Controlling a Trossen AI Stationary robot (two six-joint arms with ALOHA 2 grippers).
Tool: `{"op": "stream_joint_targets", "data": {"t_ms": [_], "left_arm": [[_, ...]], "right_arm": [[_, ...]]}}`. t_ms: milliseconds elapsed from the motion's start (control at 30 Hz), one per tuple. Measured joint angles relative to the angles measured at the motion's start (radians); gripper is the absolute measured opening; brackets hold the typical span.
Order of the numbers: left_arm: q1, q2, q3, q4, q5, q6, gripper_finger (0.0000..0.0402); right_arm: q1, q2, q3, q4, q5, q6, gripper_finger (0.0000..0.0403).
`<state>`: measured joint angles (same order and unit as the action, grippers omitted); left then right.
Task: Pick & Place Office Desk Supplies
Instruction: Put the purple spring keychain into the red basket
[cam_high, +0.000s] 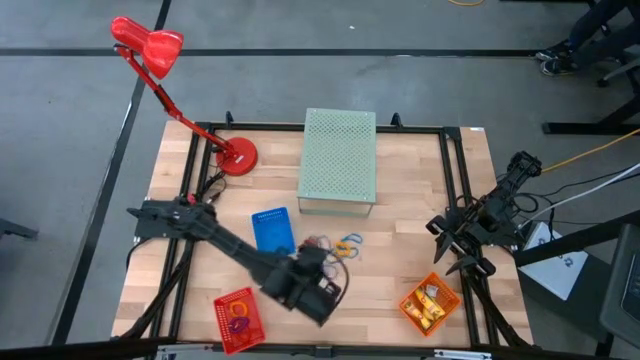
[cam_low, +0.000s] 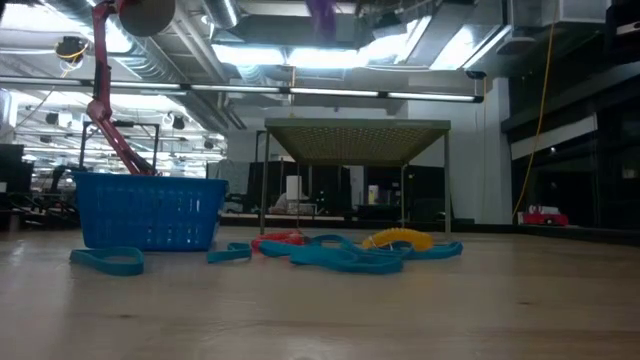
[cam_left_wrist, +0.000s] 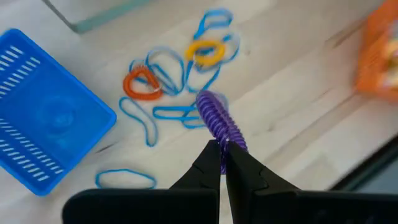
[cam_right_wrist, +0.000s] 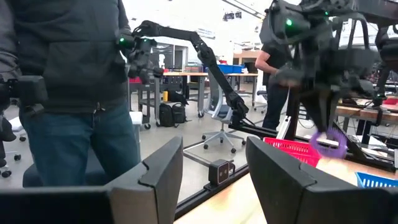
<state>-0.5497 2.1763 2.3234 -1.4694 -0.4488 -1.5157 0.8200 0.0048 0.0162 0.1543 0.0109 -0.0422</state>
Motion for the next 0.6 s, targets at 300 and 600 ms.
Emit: {"op": "stream_joint_targets", "data": {"t_ms": [300, 600], "left_arm": [[-0.173, -0.091, -0.002, -0.058, -0.185, -0.195, 0.0003], [-0.392, -0.088, -0.131, 0.005, -0.091, -0.54, 0.0003]], "right_arm": [[0.0, 0.0, 0.0, 0.0, 0.0, -0.002, 0.0178], [0.0, 0.0, 0.0, -0.005, 0.0, -0.002, 0.0178]]}}
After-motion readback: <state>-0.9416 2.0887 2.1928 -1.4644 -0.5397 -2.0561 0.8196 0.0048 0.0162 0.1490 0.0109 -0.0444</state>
